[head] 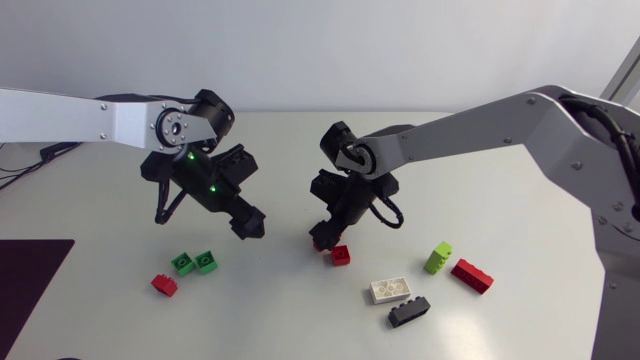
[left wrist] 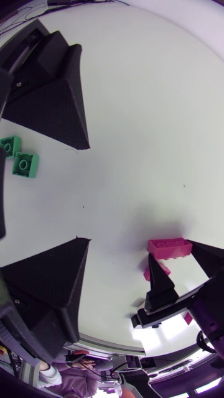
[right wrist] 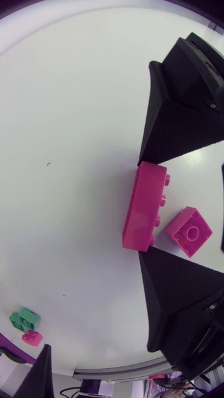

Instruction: Sort duplo bricks by size, large to the right and small to the left

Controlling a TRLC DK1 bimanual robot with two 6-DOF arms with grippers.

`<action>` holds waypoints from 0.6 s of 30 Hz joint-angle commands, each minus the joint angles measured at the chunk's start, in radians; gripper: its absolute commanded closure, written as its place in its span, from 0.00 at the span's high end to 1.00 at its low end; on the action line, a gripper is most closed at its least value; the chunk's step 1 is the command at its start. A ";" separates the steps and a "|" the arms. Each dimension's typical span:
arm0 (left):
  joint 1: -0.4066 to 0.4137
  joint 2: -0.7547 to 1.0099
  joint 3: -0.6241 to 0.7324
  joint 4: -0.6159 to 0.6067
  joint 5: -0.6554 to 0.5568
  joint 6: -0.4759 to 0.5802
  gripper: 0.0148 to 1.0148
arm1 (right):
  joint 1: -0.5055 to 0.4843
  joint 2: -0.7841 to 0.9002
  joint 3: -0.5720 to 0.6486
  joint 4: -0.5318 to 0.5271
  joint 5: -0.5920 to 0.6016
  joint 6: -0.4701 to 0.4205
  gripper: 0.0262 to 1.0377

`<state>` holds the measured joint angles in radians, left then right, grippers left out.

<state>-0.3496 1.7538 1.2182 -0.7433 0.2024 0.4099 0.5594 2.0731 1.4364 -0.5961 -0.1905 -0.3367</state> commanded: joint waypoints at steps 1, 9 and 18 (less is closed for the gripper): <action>0.001 0.001 -0.032 0.005 0.002 0.021 0.97 | 0.007 0.035 0.007 -0.010 0.011 0.013 0.79; 0.001 -0.004 -0.037 0.005 0.002 0.021 0.97 | -0.021 -0.013 -0.016 0.001 0.006 0.015 0.59; -0.008 -0.004 -0.043 0.013 0.002 0.020 0.97 | -0.047 -0.065 -0.083 0.028 0.008 0.004 0.47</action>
<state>-0.3500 1.7538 1.2011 -0.7349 0.2024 0.4099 0.5102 2.0399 1.3952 -0.5831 -0.1833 -0.3367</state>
